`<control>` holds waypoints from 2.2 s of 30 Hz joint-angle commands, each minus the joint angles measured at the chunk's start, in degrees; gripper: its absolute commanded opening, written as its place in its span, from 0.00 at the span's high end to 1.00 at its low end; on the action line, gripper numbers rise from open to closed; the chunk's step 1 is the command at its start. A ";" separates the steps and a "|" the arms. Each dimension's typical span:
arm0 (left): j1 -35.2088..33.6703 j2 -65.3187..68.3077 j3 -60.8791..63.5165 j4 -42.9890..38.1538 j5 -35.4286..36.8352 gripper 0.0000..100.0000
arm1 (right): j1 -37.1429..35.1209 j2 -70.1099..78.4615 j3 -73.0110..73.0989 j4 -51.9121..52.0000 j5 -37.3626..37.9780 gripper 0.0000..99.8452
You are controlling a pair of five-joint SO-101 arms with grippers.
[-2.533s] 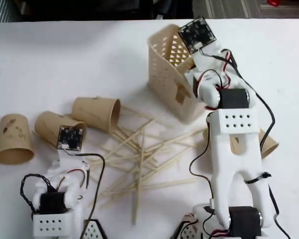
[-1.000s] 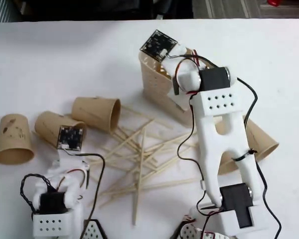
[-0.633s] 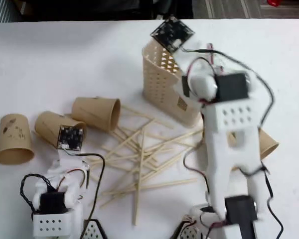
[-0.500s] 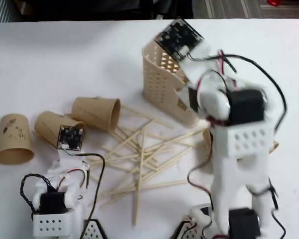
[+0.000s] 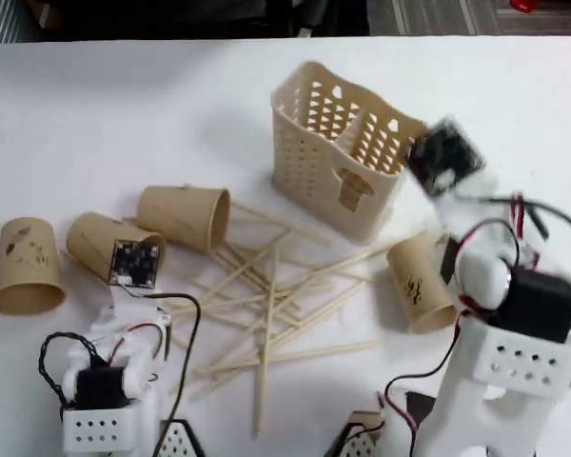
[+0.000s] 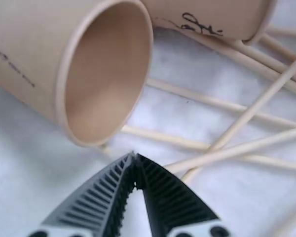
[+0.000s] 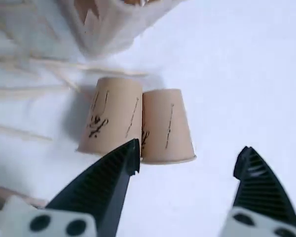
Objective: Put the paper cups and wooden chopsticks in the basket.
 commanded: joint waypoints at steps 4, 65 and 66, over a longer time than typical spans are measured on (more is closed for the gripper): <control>-0.31 0.31 -0.18 0.26 -0.44 0.97 | 7.43 -8.84 17.85 -1.71 20.66 0.69; -0.31 0.31 -0.18 0.26 -0.44 0.97 | 17.10 -27.38 16.26 -23.78 13.10 0.98; -0.31 0.31 -0.18 0.26 -0.44 0.97 | 17.10 -25.71 14.07 -23.78 11.25 0.98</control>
